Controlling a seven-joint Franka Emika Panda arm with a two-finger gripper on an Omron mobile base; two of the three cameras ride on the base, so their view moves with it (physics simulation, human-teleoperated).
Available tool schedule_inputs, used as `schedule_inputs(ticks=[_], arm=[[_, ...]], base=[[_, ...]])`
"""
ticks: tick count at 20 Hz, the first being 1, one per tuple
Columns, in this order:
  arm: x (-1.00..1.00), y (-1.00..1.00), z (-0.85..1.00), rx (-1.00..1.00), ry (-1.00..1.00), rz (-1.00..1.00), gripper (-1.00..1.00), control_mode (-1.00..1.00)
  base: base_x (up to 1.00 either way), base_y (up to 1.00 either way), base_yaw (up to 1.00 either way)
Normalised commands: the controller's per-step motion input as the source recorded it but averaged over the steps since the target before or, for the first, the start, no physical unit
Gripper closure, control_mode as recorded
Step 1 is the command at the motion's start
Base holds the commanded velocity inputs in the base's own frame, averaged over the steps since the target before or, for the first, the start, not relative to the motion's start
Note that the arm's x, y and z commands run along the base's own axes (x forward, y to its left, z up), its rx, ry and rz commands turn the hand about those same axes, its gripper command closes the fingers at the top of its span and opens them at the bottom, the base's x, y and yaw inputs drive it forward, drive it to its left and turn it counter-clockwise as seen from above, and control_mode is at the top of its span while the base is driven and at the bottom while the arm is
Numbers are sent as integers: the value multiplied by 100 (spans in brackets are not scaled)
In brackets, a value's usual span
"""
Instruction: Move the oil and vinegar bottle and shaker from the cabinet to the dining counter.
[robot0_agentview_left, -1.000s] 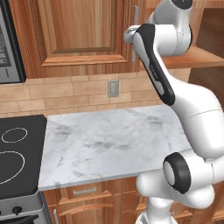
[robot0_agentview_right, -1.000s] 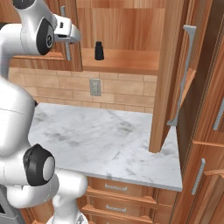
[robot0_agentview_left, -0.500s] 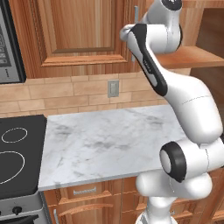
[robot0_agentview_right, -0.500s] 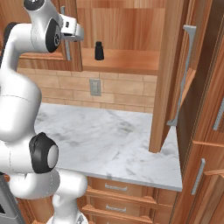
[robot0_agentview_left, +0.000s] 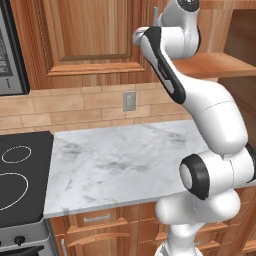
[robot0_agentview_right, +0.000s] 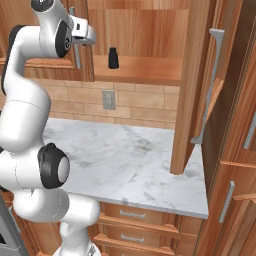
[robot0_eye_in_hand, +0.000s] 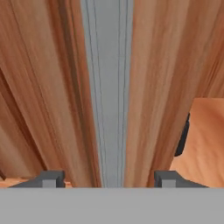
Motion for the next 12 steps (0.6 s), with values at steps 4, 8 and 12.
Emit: schedule_inputs(ticks=[4, 8, 12], arm=[[35, 1, -8, 0, -1, 0, 100, -100], [37, 0, -11, 0, -1, 0, 100, -100], [40, -3, -16, 0, 0, 0, 100, -100]], base=[[0, 0, 0], [0, 0, 0], [0, 0, 0]])
